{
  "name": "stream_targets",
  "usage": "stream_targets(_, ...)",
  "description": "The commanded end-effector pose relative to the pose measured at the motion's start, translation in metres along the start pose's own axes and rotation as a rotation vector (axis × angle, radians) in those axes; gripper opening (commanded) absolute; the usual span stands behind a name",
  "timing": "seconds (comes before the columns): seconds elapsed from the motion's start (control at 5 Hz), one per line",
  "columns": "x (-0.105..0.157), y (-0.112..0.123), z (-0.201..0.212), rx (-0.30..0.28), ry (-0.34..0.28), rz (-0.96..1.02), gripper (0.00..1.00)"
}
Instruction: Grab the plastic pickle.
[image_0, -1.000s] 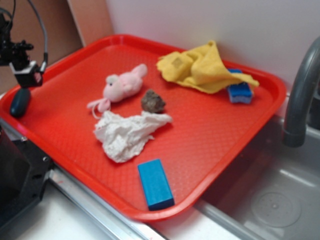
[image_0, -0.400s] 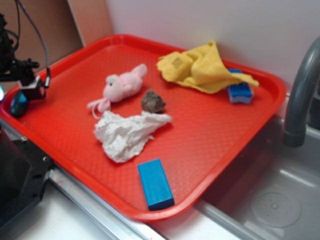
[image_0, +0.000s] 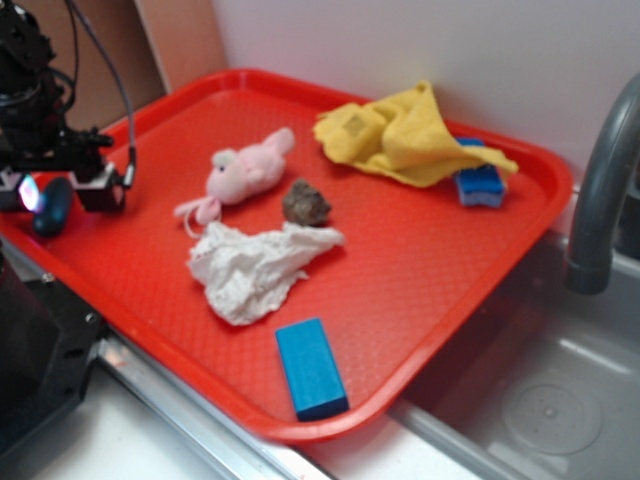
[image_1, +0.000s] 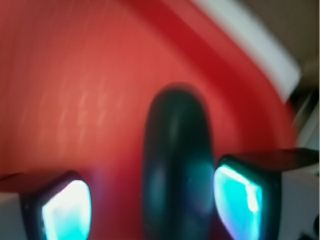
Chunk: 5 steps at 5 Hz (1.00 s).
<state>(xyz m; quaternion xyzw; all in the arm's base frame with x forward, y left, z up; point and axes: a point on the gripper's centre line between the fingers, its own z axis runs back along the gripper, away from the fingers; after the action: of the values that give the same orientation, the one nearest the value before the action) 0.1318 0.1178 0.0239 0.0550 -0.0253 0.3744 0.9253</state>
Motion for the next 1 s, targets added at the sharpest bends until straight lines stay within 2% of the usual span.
stream_targets(0.0,-0.006,0.004,-0.009,-0.058,0.029,-0.038,1.0)
stream_targets(0.2,-0.005,0.005,-0.018,-0.094,0.052,-0.033,0.81)
stream_targets(0.4,-0.005,0.004,-0.023,-0.093,0.064,-0.026,0.0)
stream_targets(0.8,0.007,0.008,0.031,-0.076,0.002,-0.16,0.0)
